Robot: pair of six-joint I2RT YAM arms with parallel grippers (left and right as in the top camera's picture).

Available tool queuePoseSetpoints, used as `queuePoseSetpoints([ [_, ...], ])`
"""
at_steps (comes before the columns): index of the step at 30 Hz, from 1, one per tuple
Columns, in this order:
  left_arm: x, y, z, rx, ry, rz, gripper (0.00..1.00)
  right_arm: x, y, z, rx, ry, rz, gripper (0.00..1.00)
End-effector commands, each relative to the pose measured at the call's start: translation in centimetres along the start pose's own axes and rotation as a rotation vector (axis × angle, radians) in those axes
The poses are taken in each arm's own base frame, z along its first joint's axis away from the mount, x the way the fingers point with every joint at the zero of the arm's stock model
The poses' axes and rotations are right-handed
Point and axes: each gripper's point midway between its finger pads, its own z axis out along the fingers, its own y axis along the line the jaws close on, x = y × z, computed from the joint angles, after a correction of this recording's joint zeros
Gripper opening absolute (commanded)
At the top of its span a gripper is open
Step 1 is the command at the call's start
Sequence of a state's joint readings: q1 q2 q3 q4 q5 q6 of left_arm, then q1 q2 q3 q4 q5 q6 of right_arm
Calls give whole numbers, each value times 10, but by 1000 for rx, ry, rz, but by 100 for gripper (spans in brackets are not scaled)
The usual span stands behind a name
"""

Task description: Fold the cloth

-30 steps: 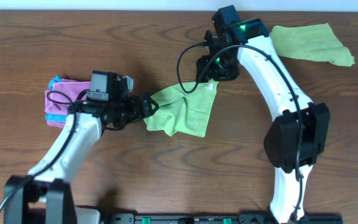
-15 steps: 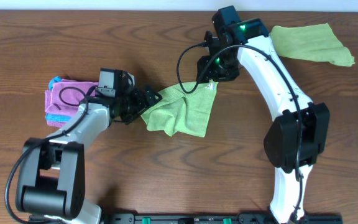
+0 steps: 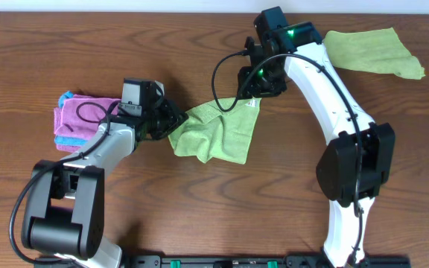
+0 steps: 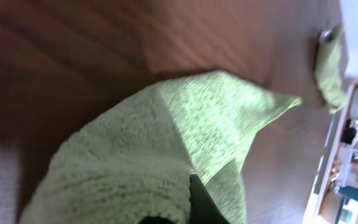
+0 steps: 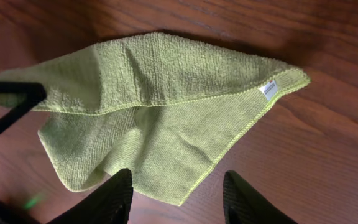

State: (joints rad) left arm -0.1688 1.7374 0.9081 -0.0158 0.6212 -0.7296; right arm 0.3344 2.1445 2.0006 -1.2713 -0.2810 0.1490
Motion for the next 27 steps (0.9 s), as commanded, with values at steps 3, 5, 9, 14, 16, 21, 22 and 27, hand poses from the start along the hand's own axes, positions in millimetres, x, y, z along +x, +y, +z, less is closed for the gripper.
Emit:
queuePoseSetpoints([
  [3,-22,-11,0,16,-84,16,6,1,-6,8,26,16,-37,47],
  [5,-30,-12,-1,14,-123,17,6,1,-7,7,27,16,-53,47],
  [9,-48,-14,-4,5,-215,16,6,1,-9,7,40,15,-67,46],
  [14,-67,-10,-9,-35,-315,18,6,1,-9,8,39,16,-83,45],
  [16,-74,-5,-12,-63,-360,7,6,1,-8,8,38,16,-91,44],
  [21,-92,-4,-20,-90,-461,16,6,2,-6,8,34,22,-111,42],
  [22,-95,-4,-22,-93,-478,17,6,3,-4,9,26,24,-122,42],
  [27,-106,2,-28,-133,-547,12,6,12,10,20,1,54,-189,42],
])
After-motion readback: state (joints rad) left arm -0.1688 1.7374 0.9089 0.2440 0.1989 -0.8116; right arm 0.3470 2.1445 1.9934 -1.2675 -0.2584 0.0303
